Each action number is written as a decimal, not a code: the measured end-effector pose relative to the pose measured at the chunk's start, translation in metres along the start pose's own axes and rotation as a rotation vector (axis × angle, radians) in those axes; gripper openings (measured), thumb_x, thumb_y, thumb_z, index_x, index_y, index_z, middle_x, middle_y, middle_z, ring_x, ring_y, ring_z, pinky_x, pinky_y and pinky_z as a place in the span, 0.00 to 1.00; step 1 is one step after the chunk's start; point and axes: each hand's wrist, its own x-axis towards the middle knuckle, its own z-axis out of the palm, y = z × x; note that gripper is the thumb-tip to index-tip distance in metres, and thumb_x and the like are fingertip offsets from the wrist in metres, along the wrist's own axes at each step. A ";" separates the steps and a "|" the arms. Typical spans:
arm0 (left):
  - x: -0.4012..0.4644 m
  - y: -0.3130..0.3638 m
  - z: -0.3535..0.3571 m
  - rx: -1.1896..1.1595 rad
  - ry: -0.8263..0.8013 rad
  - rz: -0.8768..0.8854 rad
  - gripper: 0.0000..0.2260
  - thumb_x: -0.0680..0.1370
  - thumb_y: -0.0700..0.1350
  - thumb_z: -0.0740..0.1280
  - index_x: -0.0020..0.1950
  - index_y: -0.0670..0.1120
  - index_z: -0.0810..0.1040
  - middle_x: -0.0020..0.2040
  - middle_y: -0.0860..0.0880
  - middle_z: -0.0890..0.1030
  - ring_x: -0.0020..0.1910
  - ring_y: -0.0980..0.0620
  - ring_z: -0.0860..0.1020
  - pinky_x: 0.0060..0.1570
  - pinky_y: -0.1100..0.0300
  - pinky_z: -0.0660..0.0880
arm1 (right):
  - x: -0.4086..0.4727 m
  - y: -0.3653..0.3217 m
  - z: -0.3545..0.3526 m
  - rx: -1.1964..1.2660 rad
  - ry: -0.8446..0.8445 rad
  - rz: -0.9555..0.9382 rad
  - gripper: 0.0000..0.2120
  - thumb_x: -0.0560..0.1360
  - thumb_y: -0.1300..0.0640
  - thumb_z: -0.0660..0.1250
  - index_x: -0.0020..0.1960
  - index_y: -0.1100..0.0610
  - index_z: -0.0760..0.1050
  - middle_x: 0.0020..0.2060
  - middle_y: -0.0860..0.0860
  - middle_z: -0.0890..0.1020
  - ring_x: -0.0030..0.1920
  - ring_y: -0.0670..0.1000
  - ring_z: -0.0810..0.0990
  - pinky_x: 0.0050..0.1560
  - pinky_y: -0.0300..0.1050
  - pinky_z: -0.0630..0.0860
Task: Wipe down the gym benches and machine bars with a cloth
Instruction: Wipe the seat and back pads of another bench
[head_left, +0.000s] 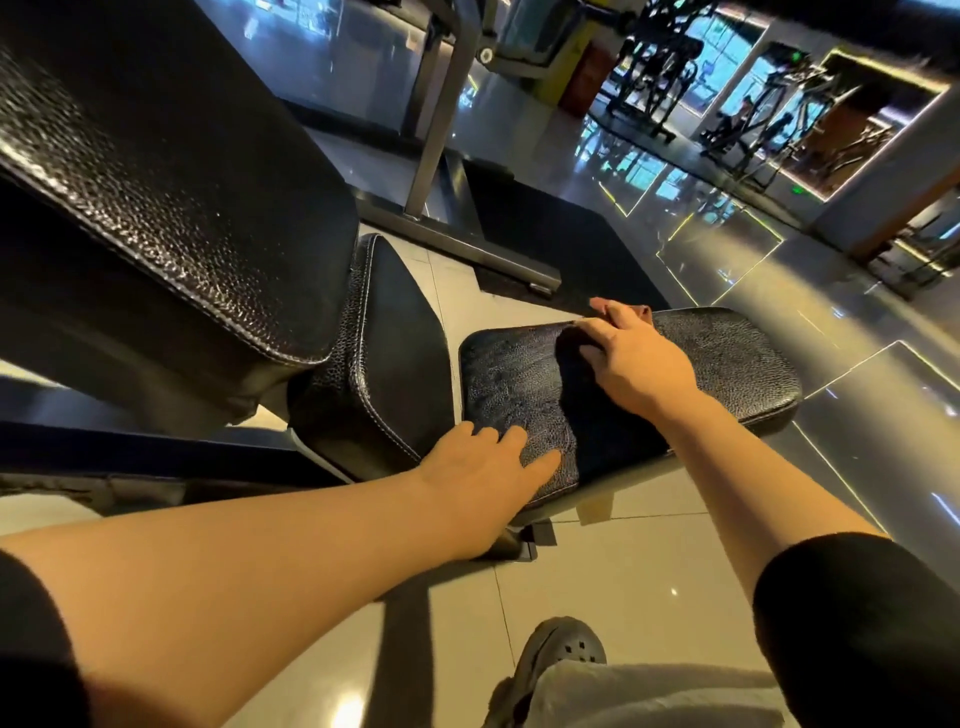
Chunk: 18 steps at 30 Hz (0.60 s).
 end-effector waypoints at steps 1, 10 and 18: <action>-0.001 -0.001 0.001 -0.001 0.004 0.000 0.36 0.79 0.45 0.64 0.79 0.49 0.43 0.71 0.39 0.61 0.62 0.41 0.69 0.59 0.51 0.66 | -0.004 -0.005 0.003 -0.017 0.020 -0.005 0.19 0.81 0.49 0.59 0.71 0.50 0.69 0.73 0.50 0.63 0.71 0.56 0.65 0.63 0.56 0.73; -0.002 0.009 -0.001 -0.005 -0.005 0.003 0.36 0.79 0.49 0.65 0.79 0.46 0.45 0.69 0.39 0.63 0.61 0.40 0.70 0.55 0.51 0.68 | -0.039 -0.021 -0.010 -0.063 -0.143 -0.280 0.20 0.82 0.48 0.57 0.74 0.44 0.65 0.76 0.43 0.58 0.73 0.52 0.62 0.63 0.55 0.72; 0.007 0.018 -0.004 -0.045 0.118 0.010 0.30 0.77 0.45 0.66 0.75 0.45 0.56 0.68 0.41 0.65 0.61 0.42 0.71 0.61 0.50 0.68 | -0.072 -0.002 -0.012 -0.054 0.093 -0.083 0.18 0.78 0.51 0.61 0.68 0.49 0.72 0.70 0.50 0.67 0.66 0.57 0.69 0.56 0.53 0.77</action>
